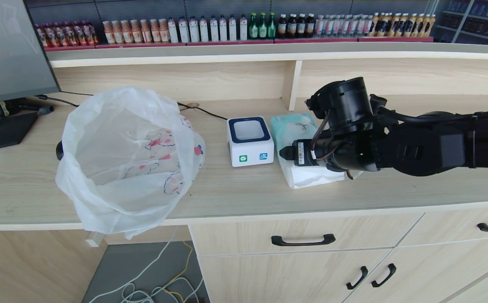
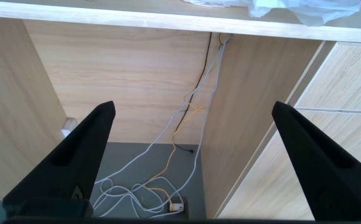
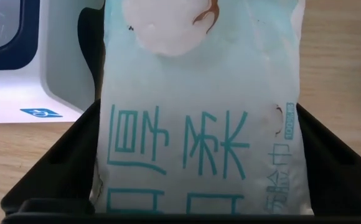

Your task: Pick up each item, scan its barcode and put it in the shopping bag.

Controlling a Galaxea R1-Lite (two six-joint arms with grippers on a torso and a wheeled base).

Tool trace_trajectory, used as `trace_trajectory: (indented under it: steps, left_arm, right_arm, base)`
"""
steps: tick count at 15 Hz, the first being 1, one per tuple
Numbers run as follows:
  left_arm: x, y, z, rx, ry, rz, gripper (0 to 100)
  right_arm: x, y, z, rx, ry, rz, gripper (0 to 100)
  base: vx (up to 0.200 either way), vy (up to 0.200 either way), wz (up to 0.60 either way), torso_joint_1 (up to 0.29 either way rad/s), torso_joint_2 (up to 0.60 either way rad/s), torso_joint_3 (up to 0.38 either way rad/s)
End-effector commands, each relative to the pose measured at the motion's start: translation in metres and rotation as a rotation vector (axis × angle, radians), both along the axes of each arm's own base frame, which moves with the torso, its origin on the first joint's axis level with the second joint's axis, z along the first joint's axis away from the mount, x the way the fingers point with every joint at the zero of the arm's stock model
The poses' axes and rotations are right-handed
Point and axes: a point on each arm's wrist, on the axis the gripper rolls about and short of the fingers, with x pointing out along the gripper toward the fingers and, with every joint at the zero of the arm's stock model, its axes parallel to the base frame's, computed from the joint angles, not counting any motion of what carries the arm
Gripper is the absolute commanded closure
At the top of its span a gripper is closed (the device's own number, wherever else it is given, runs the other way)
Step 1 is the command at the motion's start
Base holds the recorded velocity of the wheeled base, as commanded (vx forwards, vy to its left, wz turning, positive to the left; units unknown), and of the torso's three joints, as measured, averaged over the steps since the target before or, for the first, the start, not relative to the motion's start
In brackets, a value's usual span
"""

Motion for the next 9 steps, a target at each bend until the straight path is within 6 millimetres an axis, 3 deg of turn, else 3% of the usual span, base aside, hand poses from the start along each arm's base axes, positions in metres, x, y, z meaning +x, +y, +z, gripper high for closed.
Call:
trace_trajectory:
  steps: [1, 2, 9]
  left_arm:
    - [0.0, 0.0, 0.0, 0.0, 0.0, 0.0, 0]
    - [0.0, 0.0, 0.0001, 0.0, -0.002, -0.002, 0]
    - [0.0, 0.0, 0.0, 0.0, 0.0, 0.0, 0]
  right_arm:
    - [0.0006, 0.0009, -0.0033, -0.006, 0.01, 0.002, 0]
    - [0.0011, 0.0012, -0.0026, -0.003, 0.008, 0.003, 100]
    - [0.0024, -0.0007, -0.0009, 0.001, 0.002, 0.001, 100]
  base:
    - [0.0, 0.0, 0.0, 0.0, 0.0, 0.0]
    - [0.0, 0.0, 0.0, 0.0, 0.0, 0.0]
    - [0.0, 0.0, 0.0, 0.0, 0.0, 0.0]
